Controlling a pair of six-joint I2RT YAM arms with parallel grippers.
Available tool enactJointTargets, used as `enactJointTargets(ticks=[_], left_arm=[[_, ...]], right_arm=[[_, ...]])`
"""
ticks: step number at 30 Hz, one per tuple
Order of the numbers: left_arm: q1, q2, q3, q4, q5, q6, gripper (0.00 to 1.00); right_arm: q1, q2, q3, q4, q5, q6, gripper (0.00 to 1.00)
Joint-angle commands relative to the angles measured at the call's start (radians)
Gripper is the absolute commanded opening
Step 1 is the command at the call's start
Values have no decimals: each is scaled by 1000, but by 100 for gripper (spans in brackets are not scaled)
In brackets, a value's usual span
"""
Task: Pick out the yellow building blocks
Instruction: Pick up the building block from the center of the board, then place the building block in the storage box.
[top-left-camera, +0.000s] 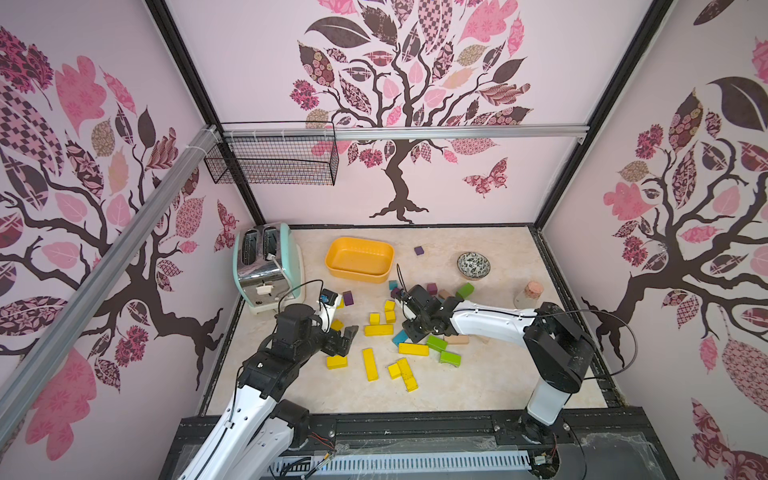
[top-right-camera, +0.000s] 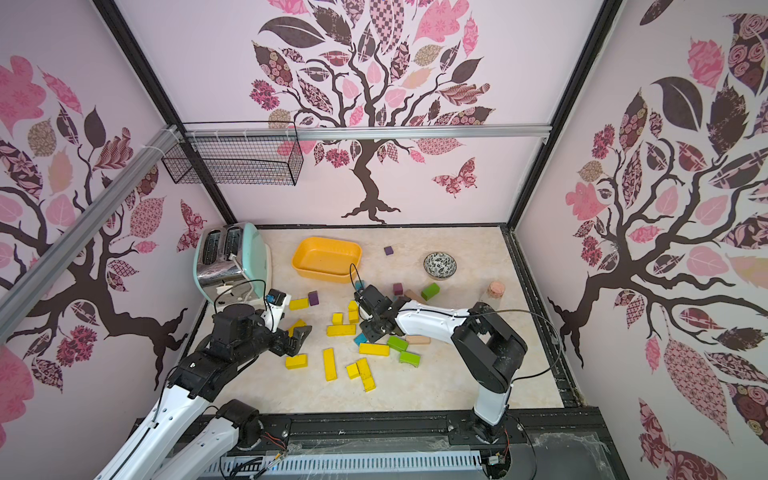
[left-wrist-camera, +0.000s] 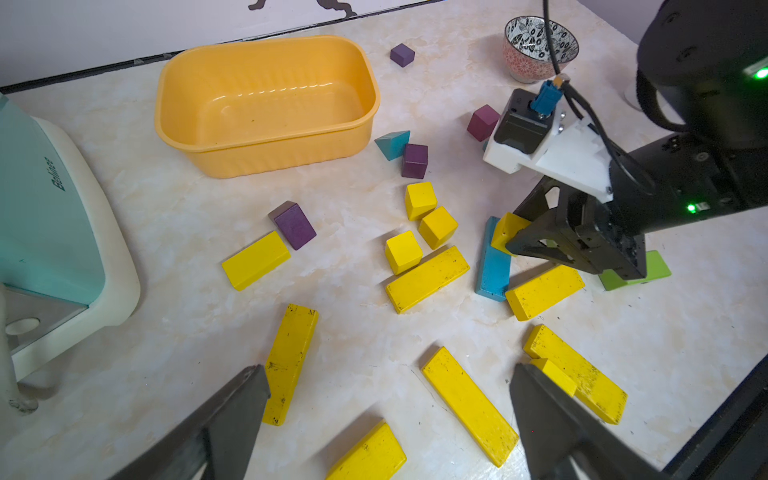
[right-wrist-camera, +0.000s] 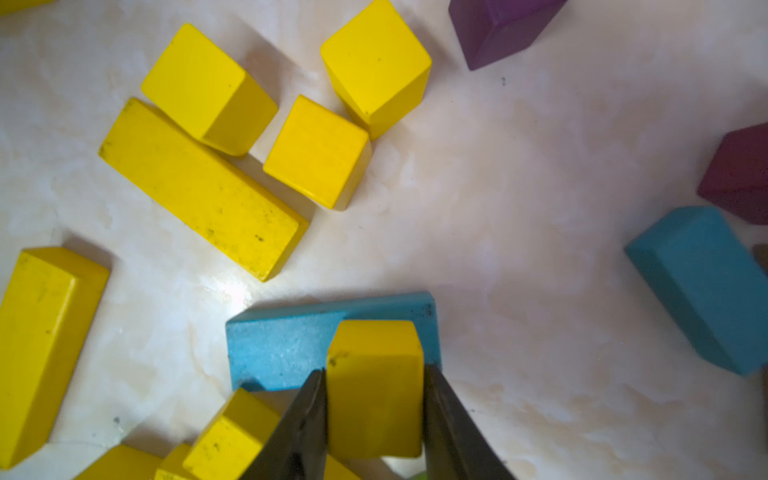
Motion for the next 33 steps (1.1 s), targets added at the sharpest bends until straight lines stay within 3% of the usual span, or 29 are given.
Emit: enactJointTargets(ticks=[1, 7, 12, 19, 25, 33], left_arm=[[-3, 1, 5, 16, -14, -1, 97], [-1, 29, 29, -2, -81, -18, 97], [13, 54, 42, 18, -184, -33, 97], [107, 129, 79, 109, -111, -29, 97], [112, 202, 152, 131, -136, -21, 97], [103, 310, 230, 176, -341, -32, 97]], right_arm=[[5, -29, 10, -5, 10, 0, 31], [5, -4, 97, -6, -19, 1, 22], [5, 32, 213, -44, -19, -15, 21], [2, 165, 425, -81, -46, -42, 19], [-8, 255, 596, -83, -54, -44, 18], [-43, 334, 711, 4, -70, -95, 18]])
